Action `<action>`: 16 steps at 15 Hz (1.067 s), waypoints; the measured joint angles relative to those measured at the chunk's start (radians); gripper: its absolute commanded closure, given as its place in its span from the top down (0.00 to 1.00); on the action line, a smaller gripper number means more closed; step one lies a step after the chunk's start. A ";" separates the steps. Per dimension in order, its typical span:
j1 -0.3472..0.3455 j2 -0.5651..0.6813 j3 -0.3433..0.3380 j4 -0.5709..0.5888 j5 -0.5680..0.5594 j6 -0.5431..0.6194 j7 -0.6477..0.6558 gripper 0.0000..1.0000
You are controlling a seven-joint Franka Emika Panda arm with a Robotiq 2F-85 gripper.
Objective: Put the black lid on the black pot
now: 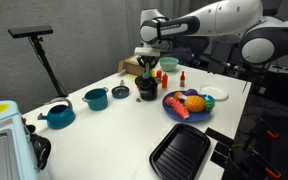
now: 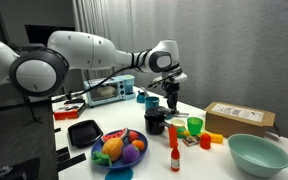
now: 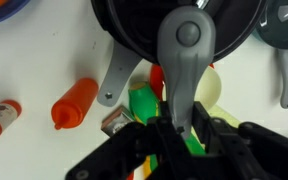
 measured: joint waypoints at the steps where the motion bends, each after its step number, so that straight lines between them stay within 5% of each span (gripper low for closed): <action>1: 0.000 0.005 0.000 -0.006 0.003 0.001 0.008 0.07; 16: 0.003 0.005 0.006 -0.051 0.013 -0.008 0.051 0.07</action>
